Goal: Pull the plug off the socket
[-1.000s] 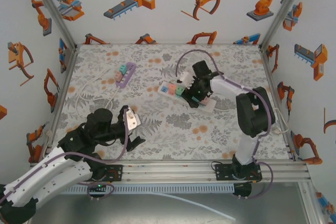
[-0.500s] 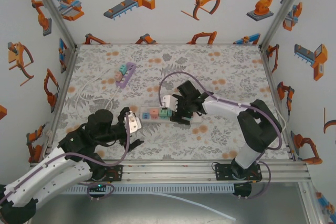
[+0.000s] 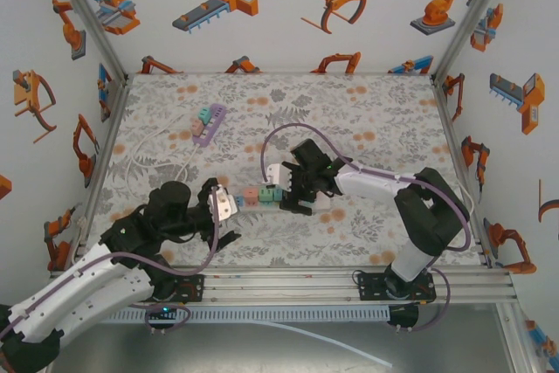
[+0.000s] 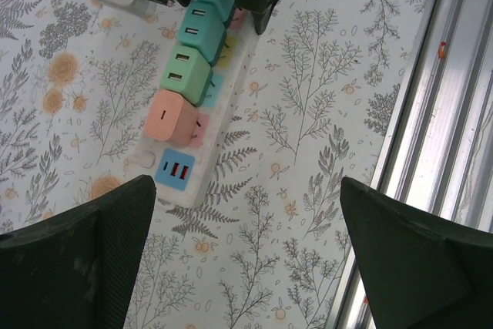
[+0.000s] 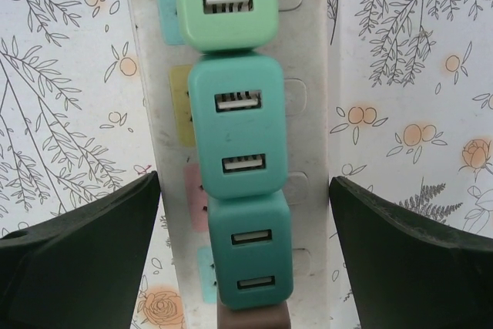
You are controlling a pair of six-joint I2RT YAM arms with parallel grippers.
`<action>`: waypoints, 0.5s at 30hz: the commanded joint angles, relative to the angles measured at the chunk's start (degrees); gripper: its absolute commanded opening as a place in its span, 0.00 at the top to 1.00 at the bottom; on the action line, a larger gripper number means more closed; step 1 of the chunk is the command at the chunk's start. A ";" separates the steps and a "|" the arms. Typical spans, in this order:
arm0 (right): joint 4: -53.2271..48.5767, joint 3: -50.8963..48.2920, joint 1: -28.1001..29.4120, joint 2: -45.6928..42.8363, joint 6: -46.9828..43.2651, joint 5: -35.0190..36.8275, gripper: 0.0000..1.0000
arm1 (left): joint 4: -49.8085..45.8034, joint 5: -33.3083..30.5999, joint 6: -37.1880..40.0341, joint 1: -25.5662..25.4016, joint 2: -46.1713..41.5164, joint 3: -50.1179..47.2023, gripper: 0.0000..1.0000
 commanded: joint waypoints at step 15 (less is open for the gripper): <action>-1.79 -0.26 -6.09 -18.12 1.60 -4.65 0.16 | 14.57 -10.43 -27.70 8.24 3.18 -1.12 0.03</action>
